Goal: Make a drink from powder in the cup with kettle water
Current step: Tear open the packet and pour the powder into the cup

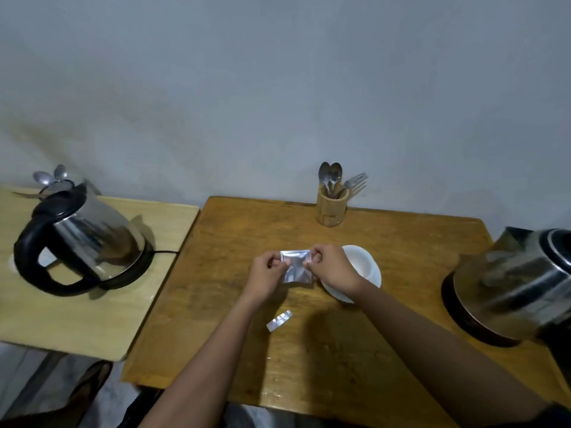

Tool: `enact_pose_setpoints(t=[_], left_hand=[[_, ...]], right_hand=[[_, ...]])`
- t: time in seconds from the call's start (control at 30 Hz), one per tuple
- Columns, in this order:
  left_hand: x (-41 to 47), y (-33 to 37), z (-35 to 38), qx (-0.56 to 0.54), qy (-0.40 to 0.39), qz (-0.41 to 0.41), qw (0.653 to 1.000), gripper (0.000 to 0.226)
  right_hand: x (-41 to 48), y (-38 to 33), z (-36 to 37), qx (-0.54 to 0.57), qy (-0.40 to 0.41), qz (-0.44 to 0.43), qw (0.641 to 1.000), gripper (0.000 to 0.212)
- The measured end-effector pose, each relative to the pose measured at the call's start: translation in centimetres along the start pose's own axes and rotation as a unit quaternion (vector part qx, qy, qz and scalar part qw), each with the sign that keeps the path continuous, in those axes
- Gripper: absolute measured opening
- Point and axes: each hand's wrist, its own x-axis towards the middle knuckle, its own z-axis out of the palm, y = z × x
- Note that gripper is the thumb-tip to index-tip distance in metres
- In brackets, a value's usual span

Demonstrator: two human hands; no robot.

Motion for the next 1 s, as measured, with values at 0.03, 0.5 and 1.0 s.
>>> enact_pose_setpoints(t=[0.03, 0.5, 1.0], left_hand=[[-0.5, -1.0, -0.7, 0.001, 0.008, -0.013, 1.0, 0.031], [-5.5, -9.0, -2.8, 0.145, 0.008, -0.081, 0.986, 0.028], [-7.3, -10.6, -2.7, 0.262, 0.006, 0.003, 0.965, 0.044]], right_hand=[[-0.2, -0.2, 1.2, -0.005, -0.01, 0.0, 1.0, 0.024], [-2.3, 2.7, 10.5, -0.047, -0.067, 0.109, 0.991, 0.032], [-4.2, 4.1, 12.7, -0.095, -0.02, 0.01, 0.995, 0.028]])
